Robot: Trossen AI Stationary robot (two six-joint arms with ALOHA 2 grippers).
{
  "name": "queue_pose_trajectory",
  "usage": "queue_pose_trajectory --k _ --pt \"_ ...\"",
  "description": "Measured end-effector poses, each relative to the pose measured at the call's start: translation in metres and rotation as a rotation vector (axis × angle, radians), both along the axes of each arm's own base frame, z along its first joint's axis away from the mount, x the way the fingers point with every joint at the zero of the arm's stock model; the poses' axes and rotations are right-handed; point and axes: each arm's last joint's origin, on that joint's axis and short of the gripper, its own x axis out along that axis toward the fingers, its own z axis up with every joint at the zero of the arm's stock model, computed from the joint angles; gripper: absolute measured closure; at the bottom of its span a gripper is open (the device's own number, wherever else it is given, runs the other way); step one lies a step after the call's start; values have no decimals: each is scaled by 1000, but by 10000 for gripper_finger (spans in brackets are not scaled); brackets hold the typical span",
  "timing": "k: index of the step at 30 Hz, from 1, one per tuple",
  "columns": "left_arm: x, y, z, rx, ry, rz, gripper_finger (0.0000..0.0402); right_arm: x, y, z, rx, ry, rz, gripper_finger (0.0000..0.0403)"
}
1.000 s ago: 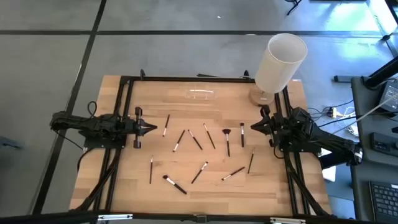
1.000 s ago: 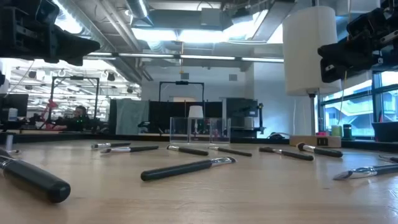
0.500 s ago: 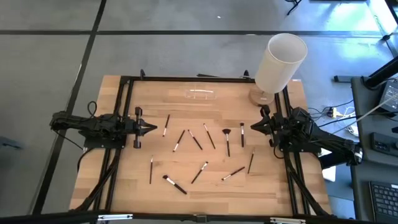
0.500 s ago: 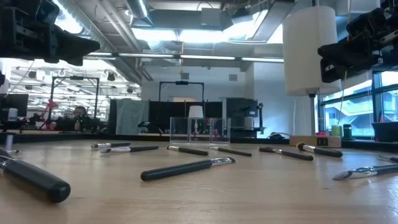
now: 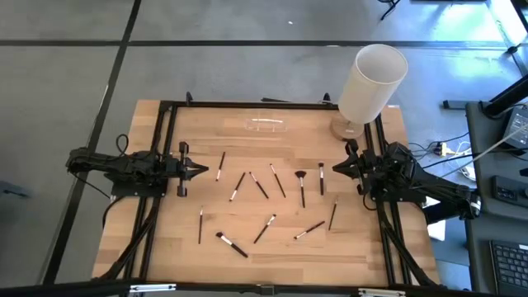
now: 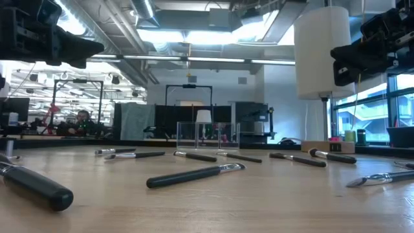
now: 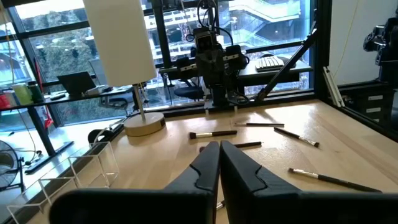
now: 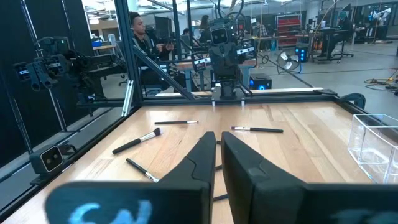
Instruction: Put items in baskets/containers
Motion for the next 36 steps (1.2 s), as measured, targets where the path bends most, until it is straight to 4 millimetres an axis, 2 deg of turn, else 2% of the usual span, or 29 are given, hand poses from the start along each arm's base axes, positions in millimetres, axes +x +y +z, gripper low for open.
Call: queue_pose_trajectory --k 26,31,36 --pt "0 0 0 0 0 0 391 0 0 0 -1 0 0 375" --pt "0 0 0 0 -1 0 394 0 0 0 -107 -15 -6 375" --pt "0 0 0 0 -1 0 390 0 0 0 -100 -14 -5 375"
